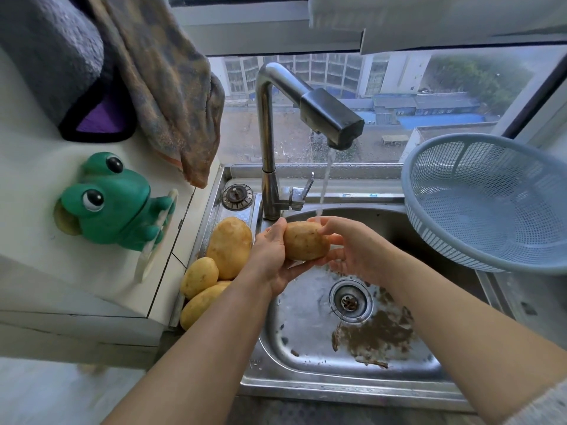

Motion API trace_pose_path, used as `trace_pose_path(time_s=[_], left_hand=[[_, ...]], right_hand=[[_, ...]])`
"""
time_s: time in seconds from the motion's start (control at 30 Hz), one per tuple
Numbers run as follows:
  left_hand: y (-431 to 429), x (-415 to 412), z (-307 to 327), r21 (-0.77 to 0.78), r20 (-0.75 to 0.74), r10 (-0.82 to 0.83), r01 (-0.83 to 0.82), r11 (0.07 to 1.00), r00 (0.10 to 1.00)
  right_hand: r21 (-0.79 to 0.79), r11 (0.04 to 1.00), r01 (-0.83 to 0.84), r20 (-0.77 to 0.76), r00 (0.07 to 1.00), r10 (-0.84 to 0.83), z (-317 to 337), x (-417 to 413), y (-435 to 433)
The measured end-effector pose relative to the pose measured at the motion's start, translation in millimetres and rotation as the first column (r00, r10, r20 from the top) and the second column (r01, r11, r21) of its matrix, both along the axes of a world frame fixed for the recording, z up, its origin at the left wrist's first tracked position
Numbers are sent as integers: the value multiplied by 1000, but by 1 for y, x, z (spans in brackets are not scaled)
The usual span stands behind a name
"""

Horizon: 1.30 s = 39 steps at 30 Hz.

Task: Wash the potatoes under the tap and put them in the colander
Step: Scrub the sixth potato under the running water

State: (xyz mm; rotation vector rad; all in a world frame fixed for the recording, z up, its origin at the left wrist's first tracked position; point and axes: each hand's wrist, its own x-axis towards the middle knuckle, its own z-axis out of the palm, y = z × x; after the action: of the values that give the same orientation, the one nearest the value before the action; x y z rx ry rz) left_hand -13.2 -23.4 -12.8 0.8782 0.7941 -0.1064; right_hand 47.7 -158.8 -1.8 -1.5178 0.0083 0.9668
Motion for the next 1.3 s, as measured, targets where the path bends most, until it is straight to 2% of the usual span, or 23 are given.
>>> trace_pose_path(time_s=[0.07, 0.23, 0.37, 0.5, 0.63, 0.8, 0.93, 1.07, 1.23, 1.3], left_hand=[[2, 1, -2, -9, -5, -3, 3, 1000, 1000], [3, 4, -8, 83, 18, 15, -17, 996, 1000], [6, 4, -7, 60, 12, -1, 0, 998, 1000], [4, 8, -10, 143, 15, 12, -14, 990, 1000], [6, 8, -4, 84, 21, -1, -1, 996, 1000], [2, 11, -3, 193, 21, 20, -24, 981, 1000], [2, 10, 0, 124, 27, -4, 1, 992, 1000], [-7, 8, 2, 270, 80, 15, -37, 962, 997], [-16, 5, 3, 365, 216, 8, -88, 927, 976], [-13, 6, 3, 356, 233, 16, -100, 929, 972]], right_hand=[[12, 1000, -20, 2, 1000, 20, 2, -1, -1], [-71, 997, -32, 176, 983, 45, 3, -1, 2], [-26, 994, -107, 170, 979, 110, 5, 2, -2], [-110, 991, -80, 269, 957, 107, 7, 2, 2], [-61, 986, -158, 249, 954, 168, 12, 7, -3], [-76, 988, -132, 340, 928, 150, 12, 8, -2], [-53, 982, -183, 308, 932, 190, 13, 12, -8], [-80, 992, -98, 359, 926, 120, 9, 8, -3], [4, 997, 83, 280, 957, -81, -1, 4, 2], [27, 998, 62, 364, 929, -67, -2, 3, 4]])
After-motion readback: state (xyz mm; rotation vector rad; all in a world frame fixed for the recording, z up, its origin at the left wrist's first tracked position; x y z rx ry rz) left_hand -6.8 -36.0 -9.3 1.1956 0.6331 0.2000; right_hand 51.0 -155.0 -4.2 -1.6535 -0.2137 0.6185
